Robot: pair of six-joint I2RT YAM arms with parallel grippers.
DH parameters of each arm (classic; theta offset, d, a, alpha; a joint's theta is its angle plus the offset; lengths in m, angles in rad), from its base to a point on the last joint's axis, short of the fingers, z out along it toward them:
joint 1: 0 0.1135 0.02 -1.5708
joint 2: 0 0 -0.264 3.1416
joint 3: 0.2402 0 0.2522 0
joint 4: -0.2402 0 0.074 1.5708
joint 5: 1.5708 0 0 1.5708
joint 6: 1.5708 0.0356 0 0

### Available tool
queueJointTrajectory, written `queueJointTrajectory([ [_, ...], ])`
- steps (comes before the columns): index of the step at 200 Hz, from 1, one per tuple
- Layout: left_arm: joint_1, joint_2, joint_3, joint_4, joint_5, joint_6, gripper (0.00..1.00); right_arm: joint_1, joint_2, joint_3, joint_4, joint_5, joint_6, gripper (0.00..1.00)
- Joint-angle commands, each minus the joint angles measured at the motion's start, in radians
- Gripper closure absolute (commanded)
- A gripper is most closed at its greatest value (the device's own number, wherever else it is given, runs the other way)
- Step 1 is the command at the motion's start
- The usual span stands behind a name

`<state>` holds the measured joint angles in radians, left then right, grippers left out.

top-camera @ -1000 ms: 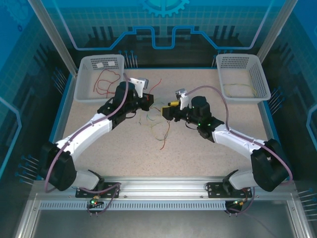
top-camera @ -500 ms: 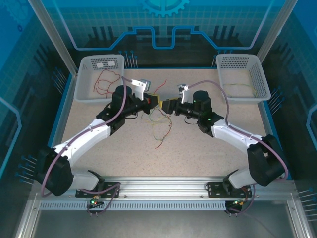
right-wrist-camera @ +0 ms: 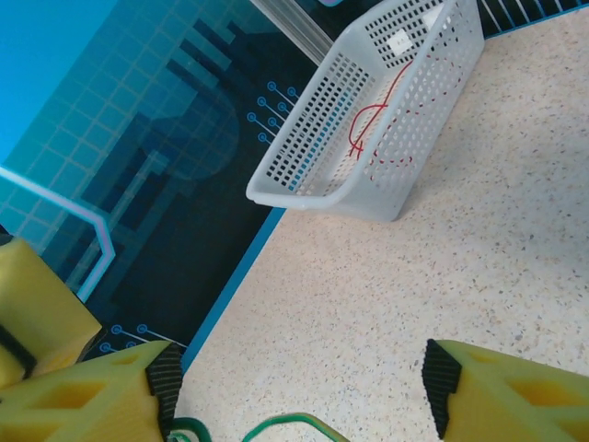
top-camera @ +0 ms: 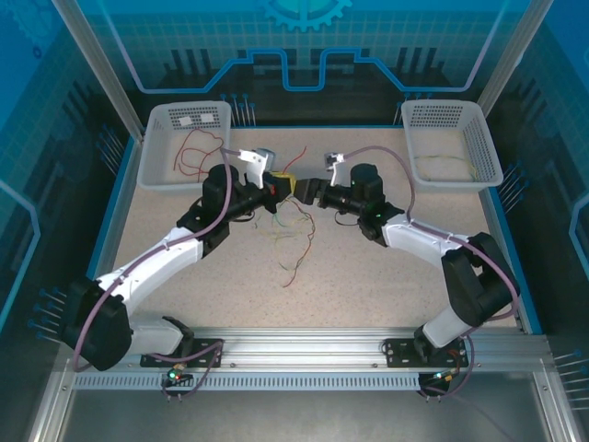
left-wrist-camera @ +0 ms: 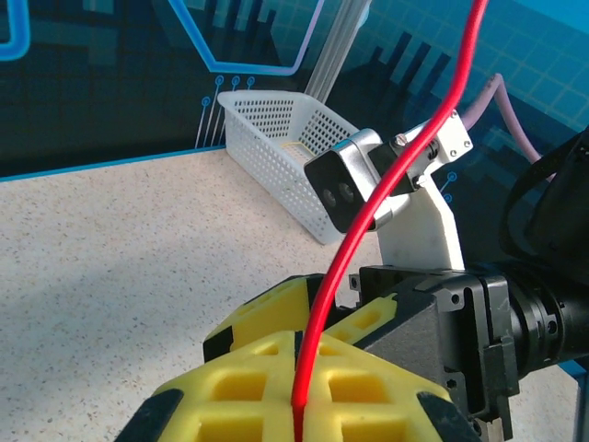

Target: Untangle the cables

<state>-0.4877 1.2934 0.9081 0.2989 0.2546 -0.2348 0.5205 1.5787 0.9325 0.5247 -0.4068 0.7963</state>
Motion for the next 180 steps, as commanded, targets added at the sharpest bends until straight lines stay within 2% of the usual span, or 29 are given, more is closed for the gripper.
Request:
queueJointTrajectory([
  [1,-0.024,-0.021,-0.026,0.079,0.081,0.005,1.00,0.015,0.036,0.073,0.027,-0.043,0.057,0.26],
  [30,-0.024,-0.004,-0.024,0.088,0.087,-0.005,1.00,0.016,0.074,0.084,0.102,-0.083,0.156,0.30],
  [63,-0.027,0.000,-0.027,0.094,0.083,0.002,1.00,0.016,0.103,0.082,0.185,-0.099,0.238,0.51],
  [84,-0.028,-0.001,-0.032,0.098,0.087,0.006,1.00,0.016,0.090,0.074,0.194,-0.075,0.251,0.60],
  [115,-0.027,-0.003,-0.039,0.088,0.047,0.012,1.00,0.013,0.029,0.064,0.088,-0.009,0.191,0.77],
  [132,-0.028,-0.006,-0.047,0.089,0.039,0.018,1.00,0.006,-0.011,0.062,0.003,0.029,0.154,0.90],
  [180,-0.028,-0.008,-0.060,0.108,0.022,0.020,1.00,-0.041,-0.141,-0.004,-0.162,0.205,0.092,1.00],
])
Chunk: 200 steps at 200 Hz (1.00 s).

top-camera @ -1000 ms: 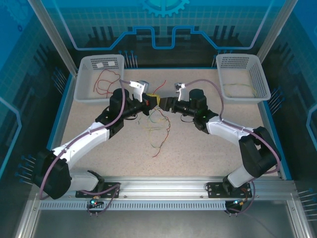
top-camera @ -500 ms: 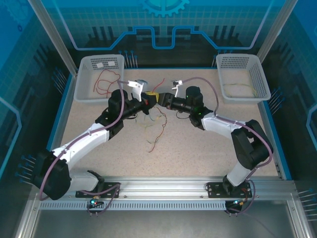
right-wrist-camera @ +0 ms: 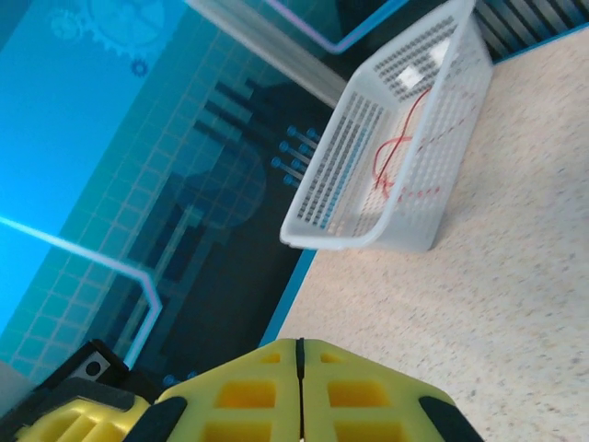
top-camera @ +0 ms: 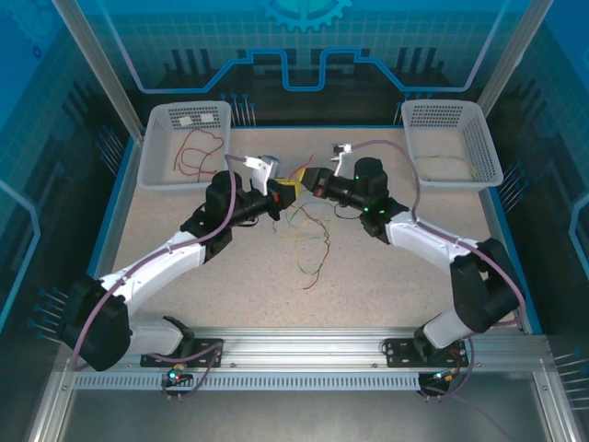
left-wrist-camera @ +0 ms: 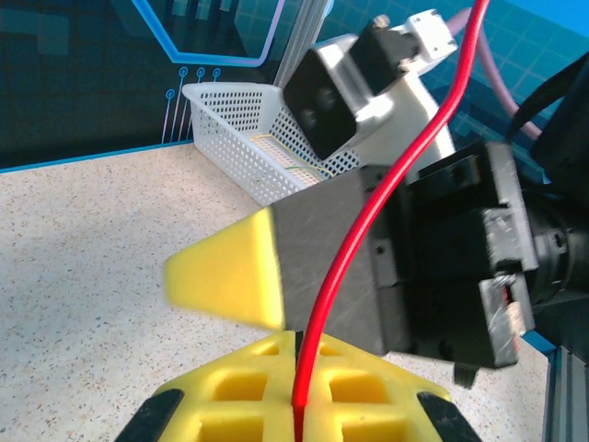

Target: Untangle the cables

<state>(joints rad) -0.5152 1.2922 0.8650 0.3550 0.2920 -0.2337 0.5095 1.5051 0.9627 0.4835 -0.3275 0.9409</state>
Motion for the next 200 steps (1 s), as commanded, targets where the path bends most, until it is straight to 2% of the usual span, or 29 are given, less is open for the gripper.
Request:
queueJointTrajectory([
  [1,0.000,-0.006,-0.017,0.053,-0.016,0.019,1.00,-0.031,-0.070,-0.036,-0.123,0.129,-0.055,1.00],
  [65,0.000,-0.023,-0.043,0.085,-0.035,0.022,1.00,-0.118,-0.225,-0.162,-0.208,0.332,-0.063,1.00],
  [120,0.003,-0.055,-0.069,0.105,-0.064,0.040,1.00,-0.193,-0.373,-0.260,-0.366,0.538,-0.051,1.00],
  [163,0.006,-0.095,-0.098,0.099,-0.120,0.068,1.00,-0.254,-0.510,-0.339,-0.454,0.679,-0.057,1.00],
  [200,0.026,-0.126,-0.124,0.080,-0.217,0.081,1.00,-0.315,-0.603,-0.361,-0.549,0.741,-0.071,1.00],
])
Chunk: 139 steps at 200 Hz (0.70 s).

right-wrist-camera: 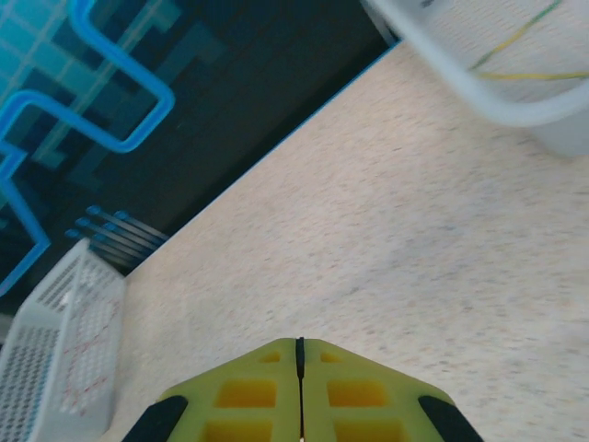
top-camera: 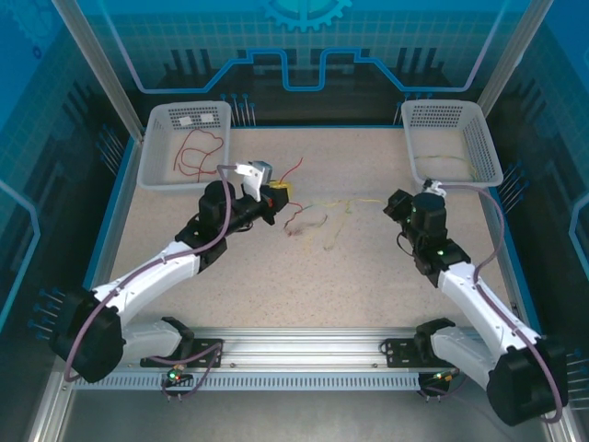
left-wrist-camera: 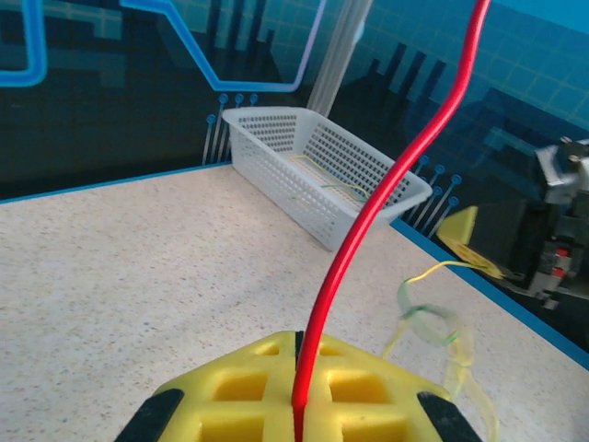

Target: Untangle the cables

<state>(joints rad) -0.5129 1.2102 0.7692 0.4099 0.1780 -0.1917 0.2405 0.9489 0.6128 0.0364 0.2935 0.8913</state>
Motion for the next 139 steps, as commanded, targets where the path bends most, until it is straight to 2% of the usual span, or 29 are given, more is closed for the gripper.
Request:
queueJointTrajectory([
  [1,0.025,-0.046,-0.029,0.024,-0.106,0.038,1.00,-0.047,-0.050,-0.011,-0.104,0.120,-0.021,1.00],
  [88,0.120,-0.193,-0.089,-0.070,-0.389,0.099,1.00,-0.269,-0.190,-0.020,-0.272,0.130,-0.063,1.00],
  [113,0.169,-0.232,-0.108,-0.092,-0.415,0.075,1.00,-0.346,-0.199,-0.021,-0.299,0.099,-0.068,1.00],
  [139,0.182,-0.236,-0.115,-0.083,-0.339,0.072,1.00,-0.379,-0.168,-0.021,-0.288,0.017,-0.085,1.00],
])
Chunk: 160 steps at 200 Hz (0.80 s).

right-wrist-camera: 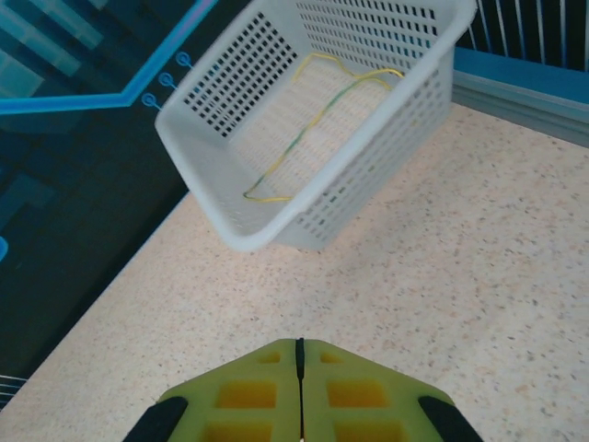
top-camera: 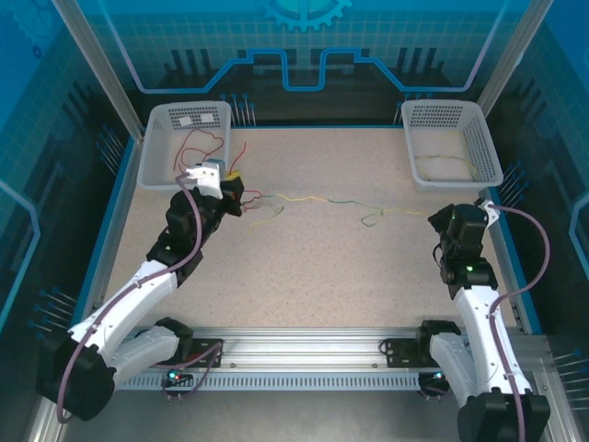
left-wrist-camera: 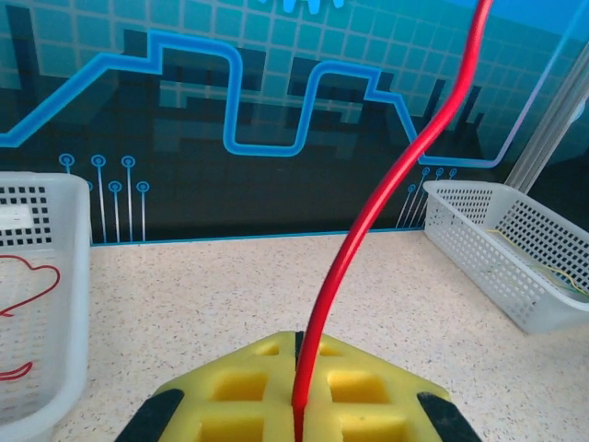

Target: Untangle the cables

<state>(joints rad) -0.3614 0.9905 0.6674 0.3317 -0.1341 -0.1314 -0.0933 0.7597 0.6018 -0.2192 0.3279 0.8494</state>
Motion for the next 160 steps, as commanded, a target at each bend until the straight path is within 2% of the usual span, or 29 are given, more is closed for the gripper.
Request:
queueJointTrajectory([
  [1,0.030,-0.015,-0.013,-0.004,-0.021,0.012,1.00,-0.046,0.023,-0.010,-0.030,-0.022,-0.044,1.00],
  [14,0.030,-0.001,0.002,-0.005,0.076,0.019,1.00,-0.039,0.042,-0.028,0.052,-0.137,-0.075,1.00],
  [46,0.026,0.049,0.053,-0.006,0.319,0.022,1.00,0.053,0.127,-0.042,0.293,-0.429,-0.240,0.85],
  [63,0.015,0.071,0.066,0.006,0.365,0.013,1.00,0.163,0.198,0.037,0.250,-0.451,-0.374,0.78],
  [76,0.006,0.083,0.075,0.017,0.379,0.003,1.00,0.250,0.257,0.107,0.179,-0.420,-0.464,0.74],
  [88,-0.004,0.092,0.079,0.020,0.381,0.002,1.00,0.307,0.290,0.150,0.135,-0.356,-0.489,0.70],
  [96,-0.012,0.095,0.083,0.018,0.383,0.004,1.00,0.323,0.291,0.153,0.147,-0.356,-0.488,0.66],
  [112,-0.027,0.103,0.087,0.016,0.383,0.010,1.00,0.326,0.258,0.104,0.280,-0.494,-0.480,0.50],
  [127,-0.034,0.111,0.097,0.005,0.397,0.013,1.00,0.364,0.233,0.053,0.465,-0.702,-0.543,0.23],
  [138,-0.039,0.117,0.102,-0.002,0.404,0.017,1.00,0.447,0.225,0.060,0.467,-0.700,-0.658,0.10],
  [160,-0.050,0.129,0.110,0.005,0.417,0.017,1.00,0.601,0.248,0.058,0.478,-0.622,-0.908,0.00],
])
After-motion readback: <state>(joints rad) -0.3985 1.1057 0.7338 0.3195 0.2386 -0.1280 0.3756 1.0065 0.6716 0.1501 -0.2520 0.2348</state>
